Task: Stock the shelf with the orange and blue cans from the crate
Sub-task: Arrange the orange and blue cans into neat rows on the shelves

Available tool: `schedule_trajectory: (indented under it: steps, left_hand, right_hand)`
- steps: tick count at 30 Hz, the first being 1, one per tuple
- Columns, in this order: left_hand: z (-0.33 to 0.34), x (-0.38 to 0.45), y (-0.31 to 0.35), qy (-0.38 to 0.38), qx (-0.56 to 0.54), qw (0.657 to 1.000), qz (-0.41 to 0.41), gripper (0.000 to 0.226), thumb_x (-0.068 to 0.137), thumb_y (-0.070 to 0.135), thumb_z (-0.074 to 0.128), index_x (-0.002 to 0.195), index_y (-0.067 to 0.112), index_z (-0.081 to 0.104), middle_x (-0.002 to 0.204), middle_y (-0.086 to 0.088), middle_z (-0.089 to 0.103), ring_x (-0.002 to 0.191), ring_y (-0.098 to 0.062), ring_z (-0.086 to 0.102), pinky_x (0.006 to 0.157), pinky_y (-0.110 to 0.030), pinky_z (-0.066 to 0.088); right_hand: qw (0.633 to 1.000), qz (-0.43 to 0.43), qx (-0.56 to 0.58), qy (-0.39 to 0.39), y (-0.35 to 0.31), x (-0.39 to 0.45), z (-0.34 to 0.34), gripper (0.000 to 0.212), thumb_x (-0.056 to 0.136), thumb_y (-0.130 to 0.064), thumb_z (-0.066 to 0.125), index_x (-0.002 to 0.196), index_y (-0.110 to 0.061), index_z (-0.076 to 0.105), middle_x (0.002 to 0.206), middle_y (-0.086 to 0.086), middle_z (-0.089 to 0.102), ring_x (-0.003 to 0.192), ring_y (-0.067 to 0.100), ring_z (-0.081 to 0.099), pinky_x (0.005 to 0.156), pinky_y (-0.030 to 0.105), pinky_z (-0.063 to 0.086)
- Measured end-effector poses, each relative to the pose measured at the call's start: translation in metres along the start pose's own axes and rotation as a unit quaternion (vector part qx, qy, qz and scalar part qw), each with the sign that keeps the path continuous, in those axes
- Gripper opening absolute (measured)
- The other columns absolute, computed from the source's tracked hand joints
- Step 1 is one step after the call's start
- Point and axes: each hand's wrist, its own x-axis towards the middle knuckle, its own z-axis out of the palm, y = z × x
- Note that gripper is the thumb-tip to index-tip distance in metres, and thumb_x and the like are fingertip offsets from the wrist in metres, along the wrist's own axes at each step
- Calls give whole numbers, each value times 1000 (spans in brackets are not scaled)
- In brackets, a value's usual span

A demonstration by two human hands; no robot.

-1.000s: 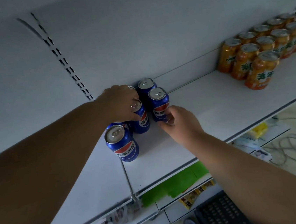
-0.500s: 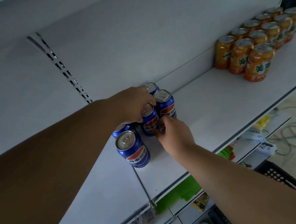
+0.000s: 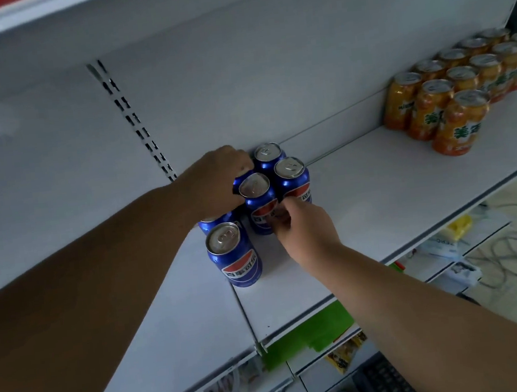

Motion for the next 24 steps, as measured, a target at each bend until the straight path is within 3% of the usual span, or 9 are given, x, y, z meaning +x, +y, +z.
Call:
schedule_trajectory:
  steps: [3, 6, 10, 13, 15, 18, 20, 24]
  left_hand:
    - [-2, -28, -20, -13, -1, 999, -46, 43, 85, 22, 69, 126, 24, 59, 114, 1, 56, 103, -19, 55, 90, -40, 49]
    - [-3, -47, -28, -40, -14, 997, -64, 33, 92, 20, 64, 125, 24, 63, 116, 1, 60, 102, -14, 54, 85, -26, 41]
    - [-9, -56, -25, -51, -40, 997, -47, 47, 85, 0, 63, 129, 15, 60, 121, -5, 59, 103, -15, 51, 80, -19, 32]
    - [-6, -54, -31, -47, -40, 998, -27, 58, 80, 3, 69, 134, 19, 56, 127, -3, 57, 118, -19, 50, 92, -20, 33]
    - [-1, -56, -37, -20, -53, 998, -9, 49, 77, 5, 70, 122, 24, 62, 110, 3, 59, 109, -20, 56, 88, -27, 40]
    - [9, -68, -40, 68, -85, 994, -13, 34, 76, 10, 71, 105, 28, 63, 96, 6, 54, 91, -18, 56, 74, -31, 44]
    - [17, -79, -37, 109, -94, 989, -27, 38, 78, 10, 72, 112, 23, 64, 106, 2, 56, 96, -17, 53, 79, -32, 45]
    - [30, -89, -32, 111, -86, 989, -37, 45, 81, 9, 71, 124, 21, 60, 124, 0, 56, 113, -20, 50, 90, -30, 41]
  right_hand:
    - [997, -65, 37, -4, -6, -12, -6, 4, 94, -26, 57, 94, -22, 59, 87, -10, 65, 76, 7, 60, 64, 25, 49]
    - [992, -101, 68, -20, -13, -22, -3, 9, 95, -27, 52, 100, -22, 58, 91, -9, 62, 79, 3, 58, 66, 22, 48]
    - [983, -139, 107, -45, -20, -39, 8, 35, 89, -37, 56, 121, -23, 49, 110, -10, 55, 99, 5, 53, 82, 20, 46]
    - [987, -131, 95, -12, -27, -46, 21, 60, 79, -53, 60, 128, -23, 44, 121, -9, 52, 110, 7, 50, 90, 23, 45]
    - [990, -108, 92, 21, -35, -48, 27, 70, 71, -57, 66, 128, -25, 43, 119, -14, 49, 109, 6, 48, 89, 20, 43]
    - [993, -78, 82, 23, -41, -49, 33, 68, 67, -52, 77, 123, -32, 45, 113, -20, 46, 104, 2, 48, 87, 19, 43]
    - [996, -61, 60, 18, -43, -50, 36, 63, 67, -49, 80, 119, -31, 48, 108, -20, 47, 101, 4, 50, 86, 22, 44]
    - [998, -47, 51, 16, -45, -52, 35, 54, 71, -45, 78, 115, -28, 53, 103, -19, 51, 95, 3, 52, 80, 18, 39]
